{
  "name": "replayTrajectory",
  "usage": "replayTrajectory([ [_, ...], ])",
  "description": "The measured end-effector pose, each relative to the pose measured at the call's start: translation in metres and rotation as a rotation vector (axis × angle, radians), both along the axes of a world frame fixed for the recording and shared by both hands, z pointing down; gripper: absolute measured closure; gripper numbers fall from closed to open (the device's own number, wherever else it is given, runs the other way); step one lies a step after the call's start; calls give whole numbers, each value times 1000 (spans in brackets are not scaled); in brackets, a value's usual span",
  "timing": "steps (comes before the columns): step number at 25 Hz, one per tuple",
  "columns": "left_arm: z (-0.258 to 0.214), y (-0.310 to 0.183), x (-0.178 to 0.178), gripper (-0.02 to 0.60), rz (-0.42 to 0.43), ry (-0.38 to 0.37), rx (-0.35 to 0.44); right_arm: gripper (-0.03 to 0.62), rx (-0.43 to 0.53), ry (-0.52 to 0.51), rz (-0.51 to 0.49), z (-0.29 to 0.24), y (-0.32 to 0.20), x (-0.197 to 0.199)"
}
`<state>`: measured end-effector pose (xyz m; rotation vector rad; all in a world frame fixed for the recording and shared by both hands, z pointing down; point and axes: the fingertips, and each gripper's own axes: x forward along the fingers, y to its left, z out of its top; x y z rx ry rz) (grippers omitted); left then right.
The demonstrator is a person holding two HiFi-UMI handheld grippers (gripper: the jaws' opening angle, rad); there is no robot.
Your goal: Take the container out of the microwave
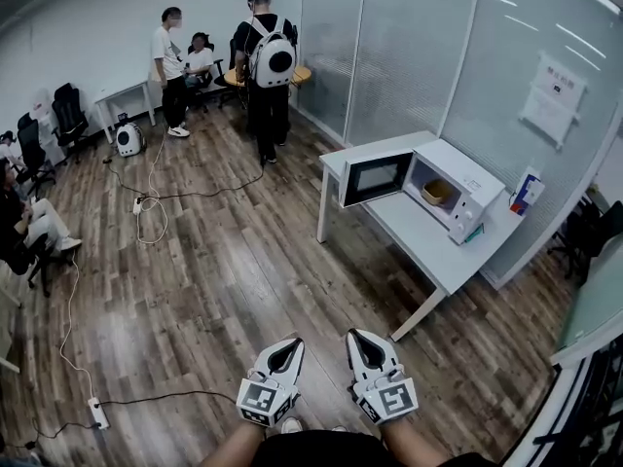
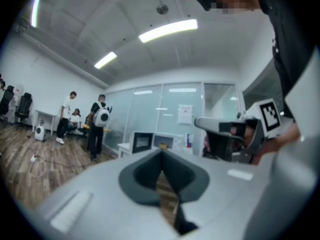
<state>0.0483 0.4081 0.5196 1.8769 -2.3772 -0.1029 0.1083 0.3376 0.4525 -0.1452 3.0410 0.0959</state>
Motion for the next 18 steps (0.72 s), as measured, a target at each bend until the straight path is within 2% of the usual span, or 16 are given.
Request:
replayTrajectory([
  [4,5,0,7,577,46,-1,4,595,-6,7,-4,2,11,-1],
  [9,4,-8,2,577,59,7,8,595,-17,11,-13,-1,9,-7],
  [18,0,-61,-23,577,55,-1,-3,595,-40,-11,-15,-3,-50,-33],
])
